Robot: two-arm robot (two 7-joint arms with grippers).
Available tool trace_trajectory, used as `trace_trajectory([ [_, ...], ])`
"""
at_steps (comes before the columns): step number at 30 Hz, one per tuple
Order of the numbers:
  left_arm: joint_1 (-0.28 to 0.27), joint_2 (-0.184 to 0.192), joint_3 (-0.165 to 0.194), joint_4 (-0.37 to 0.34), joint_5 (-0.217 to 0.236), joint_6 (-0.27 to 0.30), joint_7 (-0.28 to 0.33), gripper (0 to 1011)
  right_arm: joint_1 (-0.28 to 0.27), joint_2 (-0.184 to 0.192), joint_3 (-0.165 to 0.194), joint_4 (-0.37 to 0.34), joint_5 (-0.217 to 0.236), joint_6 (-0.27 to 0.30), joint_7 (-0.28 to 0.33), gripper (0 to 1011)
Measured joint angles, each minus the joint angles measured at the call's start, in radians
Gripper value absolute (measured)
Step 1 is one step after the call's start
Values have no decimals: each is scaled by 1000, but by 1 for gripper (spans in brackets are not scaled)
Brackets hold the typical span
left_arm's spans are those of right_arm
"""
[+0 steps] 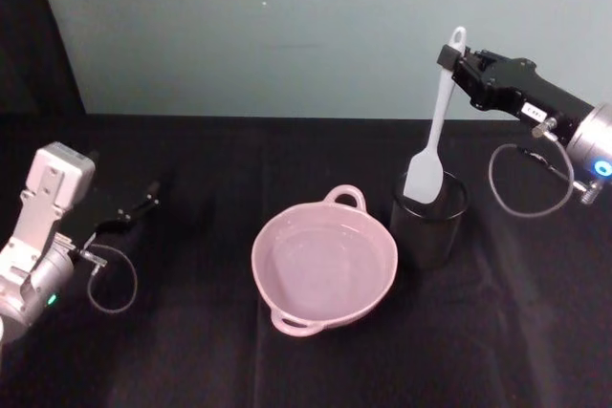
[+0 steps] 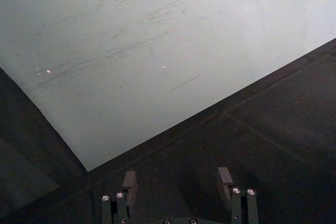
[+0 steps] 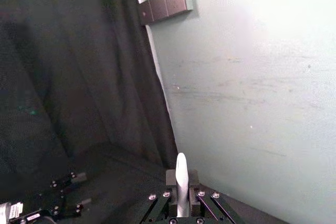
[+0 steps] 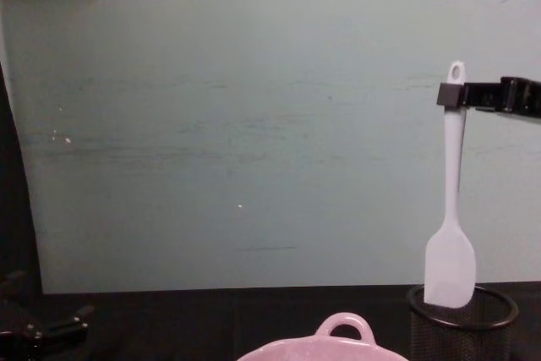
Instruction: Use the one hand to pick up the spoon and stir the clear water in the bowl.
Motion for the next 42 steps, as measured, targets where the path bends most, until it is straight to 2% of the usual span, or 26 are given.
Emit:
trace_trajectory([
  [3, 0, 0, 0, 0, 0, 0, 0, 1005, -3, 8, 3, -19, -7, 1, -5, 127],
  [31, 0, 0, 0, 0, 0, 0, 0, 1005, -3, 8, 1, -20, -14, 0, -5, 127],
  [37, 0, 0, 0, 0, 0, 0, 0, 1005, -4, 6, -23, -76, -48, -5, -1, 127],
  [42, 0, 0, 0, 0, 0, 0, 0, 1005, 15, -19, -64, -99, -76, -6, 19, 127],
])
